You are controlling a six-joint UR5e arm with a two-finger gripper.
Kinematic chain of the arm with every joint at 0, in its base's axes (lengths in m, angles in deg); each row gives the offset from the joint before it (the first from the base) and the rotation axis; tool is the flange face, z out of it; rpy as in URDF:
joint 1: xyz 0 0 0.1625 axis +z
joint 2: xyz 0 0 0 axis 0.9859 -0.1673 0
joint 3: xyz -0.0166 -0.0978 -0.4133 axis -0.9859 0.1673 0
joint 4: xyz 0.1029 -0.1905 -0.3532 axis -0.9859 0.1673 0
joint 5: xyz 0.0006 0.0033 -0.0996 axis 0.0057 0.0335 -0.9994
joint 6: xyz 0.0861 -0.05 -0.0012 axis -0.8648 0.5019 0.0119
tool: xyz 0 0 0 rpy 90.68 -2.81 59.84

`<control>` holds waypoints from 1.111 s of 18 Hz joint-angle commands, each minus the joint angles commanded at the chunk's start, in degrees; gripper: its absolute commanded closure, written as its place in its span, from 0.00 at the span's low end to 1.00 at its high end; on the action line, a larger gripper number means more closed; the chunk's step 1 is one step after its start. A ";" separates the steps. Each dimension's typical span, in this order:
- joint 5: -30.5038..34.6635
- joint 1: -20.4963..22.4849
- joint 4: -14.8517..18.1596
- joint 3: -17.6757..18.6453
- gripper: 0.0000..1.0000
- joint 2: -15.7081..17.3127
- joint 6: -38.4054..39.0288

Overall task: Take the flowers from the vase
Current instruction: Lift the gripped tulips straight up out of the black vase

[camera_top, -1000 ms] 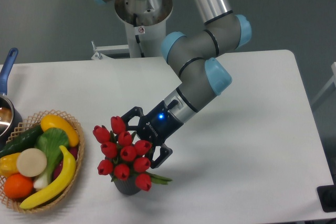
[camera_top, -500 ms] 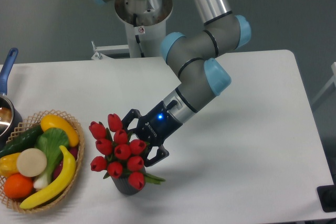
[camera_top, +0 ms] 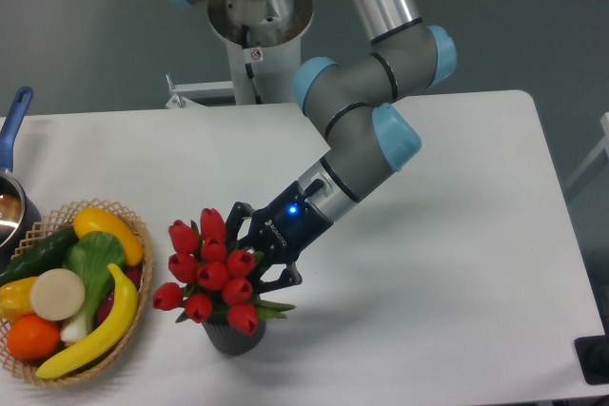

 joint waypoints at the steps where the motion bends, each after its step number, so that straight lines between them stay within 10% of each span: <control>1: -0.10 0.00 0.00 0.00 0.63 0.09 0.96; 20: -3.61 1.85 0.00 -1.93 0.63 7.56 11.78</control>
